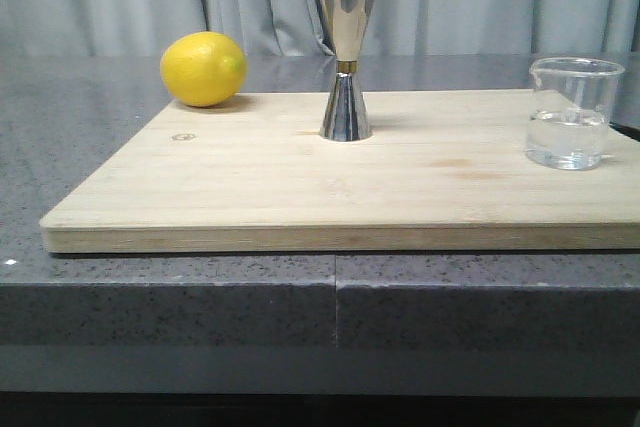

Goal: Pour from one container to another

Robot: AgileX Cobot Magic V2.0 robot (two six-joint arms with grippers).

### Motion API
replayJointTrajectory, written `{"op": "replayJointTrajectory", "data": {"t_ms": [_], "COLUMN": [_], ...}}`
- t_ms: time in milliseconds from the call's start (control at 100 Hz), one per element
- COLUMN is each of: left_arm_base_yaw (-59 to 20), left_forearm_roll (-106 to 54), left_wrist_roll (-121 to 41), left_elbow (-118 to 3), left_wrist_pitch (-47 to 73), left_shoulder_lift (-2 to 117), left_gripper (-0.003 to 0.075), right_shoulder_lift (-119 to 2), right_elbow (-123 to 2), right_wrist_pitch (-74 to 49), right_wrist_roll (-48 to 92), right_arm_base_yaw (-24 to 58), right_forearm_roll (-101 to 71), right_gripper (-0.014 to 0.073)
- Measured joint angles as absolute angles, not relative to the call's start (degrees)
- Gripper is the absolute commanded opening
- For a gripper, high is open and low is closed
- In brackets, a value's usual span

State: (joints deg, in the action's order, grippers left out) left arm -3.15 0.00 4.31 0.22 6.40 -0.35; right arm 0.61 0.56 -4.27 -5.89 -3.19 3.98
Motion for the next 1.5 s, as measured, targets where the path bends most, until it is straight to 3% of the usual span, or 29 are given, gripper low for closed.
{"op": "replayJointTrajectory", "data": {"t_ms": [1500], "left_arm_base_yaw": [-3.1], "left_forearm_roll": [-1.1], "left_wrist_roll": [4.3], "left_elbow": [0.1], "left_wrist_pitch": [3.0], "left_shoulder_lift": [-0.3], "left_gripper": [-0.0021], "right_shoulder_lift": [0.6], "right_elbow": [0.6], "right_wrist_pitch": [-3.1], "right_wrist_roll": [-5.9], "right_arm_base_yaw": [-3.2], "right_forearm_roll": [3.5], "right_gripper": [-0.0066]}}
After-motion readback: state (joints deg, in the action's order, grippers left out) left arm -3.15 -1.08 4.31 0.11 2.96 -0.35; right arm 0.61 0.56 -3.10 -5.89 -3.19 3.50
